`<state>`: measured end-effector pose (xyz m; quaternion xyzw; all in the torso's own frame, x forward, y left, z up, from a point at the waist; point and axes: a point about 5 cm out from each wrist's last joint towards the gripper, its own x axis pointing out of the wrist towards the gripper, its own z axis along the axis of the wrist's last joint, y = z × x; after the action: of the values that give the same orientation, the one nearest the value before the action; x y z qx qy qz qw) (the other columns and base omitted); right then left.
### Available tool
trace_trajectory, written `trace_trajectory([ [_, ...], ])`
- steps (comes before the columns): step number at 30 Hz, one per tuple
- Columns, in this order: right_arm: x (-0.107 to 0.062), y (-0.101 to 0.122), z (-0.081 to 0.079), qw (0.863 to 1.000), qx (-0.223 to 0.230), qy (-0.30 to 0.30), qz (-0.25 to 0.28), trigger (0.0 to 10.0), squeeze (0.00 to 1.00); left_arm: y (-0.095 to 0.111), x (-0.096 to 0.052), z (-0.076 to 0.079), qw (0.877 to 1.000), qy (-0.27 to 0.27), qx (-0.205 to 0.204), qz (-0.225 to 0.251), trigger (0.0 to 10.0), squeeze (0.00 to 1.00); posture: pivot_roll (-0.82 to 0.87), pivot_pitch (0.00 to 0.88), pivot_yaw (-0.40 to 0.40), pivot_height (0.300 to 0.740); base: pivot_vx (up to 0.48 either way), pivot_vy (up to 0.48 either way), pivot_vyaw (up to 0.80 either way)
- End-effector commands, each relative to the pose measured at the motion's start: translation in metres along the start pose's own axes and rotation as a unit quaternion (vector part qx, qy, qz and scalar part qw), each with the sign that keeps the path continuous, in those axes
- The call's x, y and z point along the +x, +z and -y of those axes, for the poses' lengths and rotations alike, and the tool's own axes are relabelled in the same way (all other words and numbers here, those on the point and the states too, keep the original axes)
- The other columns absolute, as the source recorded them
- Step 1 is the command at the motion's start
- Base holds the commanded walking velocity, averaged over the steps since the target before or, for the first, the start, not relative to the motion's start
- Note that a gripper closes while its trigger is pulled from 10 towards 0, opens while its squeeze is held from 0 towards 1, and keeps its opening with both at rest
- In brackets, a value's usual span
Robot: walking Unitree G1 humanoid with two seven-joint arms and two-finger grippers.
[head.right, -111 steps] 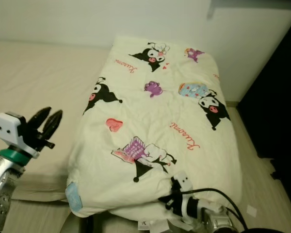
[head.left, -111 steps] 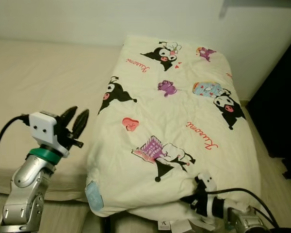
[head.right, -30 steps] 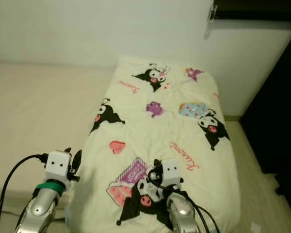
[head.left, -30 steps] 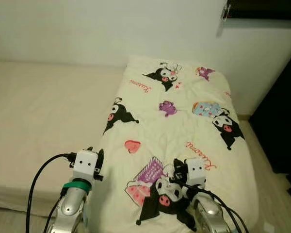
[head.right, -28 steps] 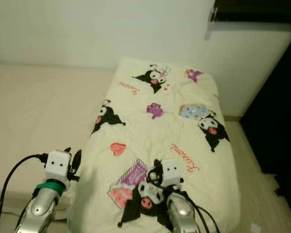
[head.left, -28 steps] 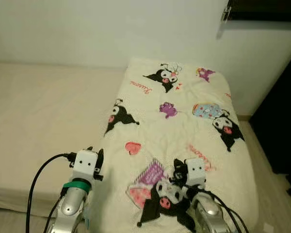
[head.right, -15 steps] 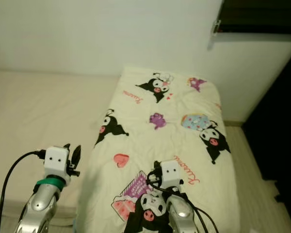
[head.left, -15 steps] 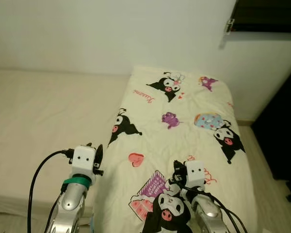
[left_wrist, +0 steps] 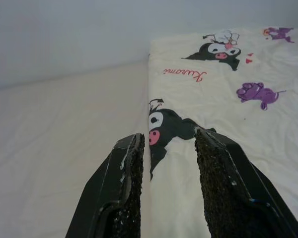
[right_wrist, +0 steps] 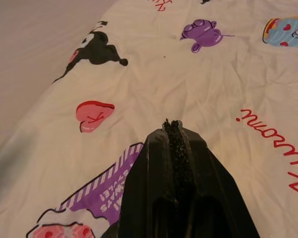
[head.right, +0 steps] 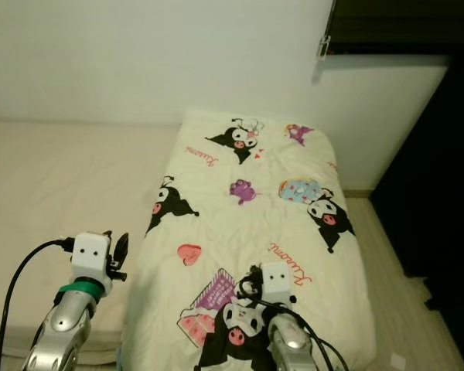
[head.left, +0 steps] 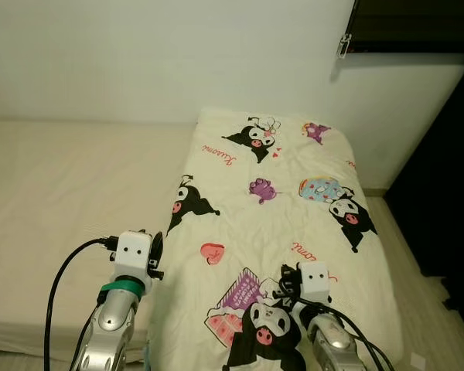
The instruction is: Clean up the room
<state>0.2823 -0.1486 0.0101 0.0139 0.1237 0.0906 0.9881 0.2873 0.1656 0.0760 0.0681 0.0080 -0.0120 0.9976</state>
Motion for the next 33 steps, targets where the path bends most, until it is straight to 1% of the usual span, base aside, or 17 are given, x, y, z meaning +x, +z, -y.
trace_trajectory([
  [1, -0.0016, -0.0099, -0.0039, 1.0, 0.0, 0.007, -0.03, 10.0, 0.0, -0.0097, -0.0032, -0.001, 1.0, 0.006, 0.002, -0.022, 10.0, 0.0, 0.04, 0.0, 0.072, 0.74, 0.0, 0.0, 0.0],
  [3, -0.0015, -0.0122, -0.0044, 0.999, -0.003, 0.007, -0.04, 10.0, 0.0, -0.0106, -0.0038, -0.0011, 1.0, 0.006, 0.003, -0.022, 10.0, 0.0, 0.04, 0.0, 0.069, 0.74, 0.0, 0.0, 0.0],
  [6, -0.0009, -0.0155, -0.0055, 0.998, -0.005, 0.011, -0.057, 10.0, 0.0, -0.0111, -0.0051, -0.0025, 1.0, 0.009, 0.005, -0.022, 10.0, 0.0, 0.04, 0.0, 0.066, 0.74, 0.0, 0.0, -0.8],
  [13, -0.0002, -0.0154, -0.0059, 0.998, -0.006, 0.015, -0.06, 10.0, 0.0, -0.0114, -0.0053, -0.0035, 1.0, 0.012, 0.005, -0.023, 10.0, 0.0, 0.04, 0.0, 0.065, 0.74, 0.0, 0.0, -0.8],
  [18, 0.0006, -0.0171, -0.0071, 0.997, -0.012, 0.02, -0.072, 10.0, 0.0, -0.0111, -0.005, -0.0038, 1.0, 0.014, 0.004, -0.021, 10.0, 0.0, 0.05, 0.0, 0.065, 0.74, 0.0, 0.0, -0.8],
  [23, 0.0022, -0.0156, -0.008, 0.997, -0.002, 0.019, -0.07, 10.0, 0.0, -0.0101, -0.0049, -0.0043, 1.0, 0.016, 0.004, -0.018, 10.0, 0.0, 0.05, 0.0, 0.065, 0.74, 0.0, 0.0, -0.71],
  [30, 0.0038, -0.0145, -0.0088, 0.997, 0.0, 0.02, -0.071, 10.0, 0.0, -0.0103, -0.006, -0.0073, 1.0, 0.023, 0.009, -0.019, 10.0, 0.0, 0.05, 0.0, 0.062, 0.74, 0.0, 0.0, 0.0],
  [33, 0.0039, -0.0149, -0.0085, 0.997, 0.0, 0.018, -0.073, 10.0, 0.0, -0.011, -0.0062, -0.0076, 0.999, 0.026, 0.004, -0.022, 10.0, 0.0, 0.05, 0.0, 0.062, 0.74, 0.0, 0.0, 0.0],
])
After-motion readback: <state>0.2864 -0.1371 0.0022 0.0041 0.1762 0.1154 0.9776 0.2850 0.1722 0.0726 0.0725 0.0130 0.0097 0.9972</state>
